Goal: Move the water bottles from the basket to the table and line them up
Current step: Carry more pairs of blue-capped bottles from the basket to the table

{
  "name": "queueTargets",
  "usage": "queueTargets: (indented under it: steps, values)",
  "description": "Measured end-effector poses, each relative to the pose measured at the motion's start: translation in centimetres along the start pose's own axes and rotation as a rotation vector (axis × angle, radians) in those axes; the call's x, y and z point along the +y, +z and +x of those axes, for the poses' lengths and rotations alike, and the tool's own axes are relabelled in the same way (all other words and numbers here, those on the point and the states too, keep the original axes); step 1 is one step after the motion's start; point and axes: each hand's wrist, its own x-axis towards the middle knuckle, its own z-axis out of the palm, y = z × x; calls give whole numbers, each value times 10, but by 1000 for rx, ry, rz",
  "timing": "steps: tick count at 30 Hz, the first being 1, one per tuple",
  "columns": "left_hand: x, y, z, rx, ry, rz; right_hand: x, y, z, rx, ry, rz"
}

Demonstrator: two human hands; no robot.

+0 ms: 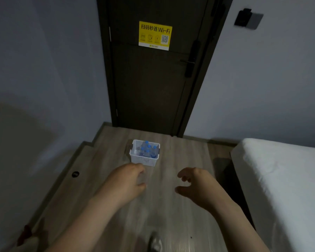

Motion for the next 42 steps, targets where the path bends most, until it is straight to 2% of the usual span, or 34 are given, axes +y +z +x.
queueTargets:
  steps: [11, 22, 32, 42]
  values:
    - [-19, -7, 176, -25, -76, 8, 47, -37, 185, -58, -29, 32]
    - [-36, 1, 309, -87, -172, -118, 78, -65, 327, -122, -63, 18]
    - [-100, 7, 425, -164, -196, -199, 81, -52, 452, -161, 27, 36]
    - [-174, 21, 535, -239, -195, -177, 72, -32, 563, -191, 93, 44]
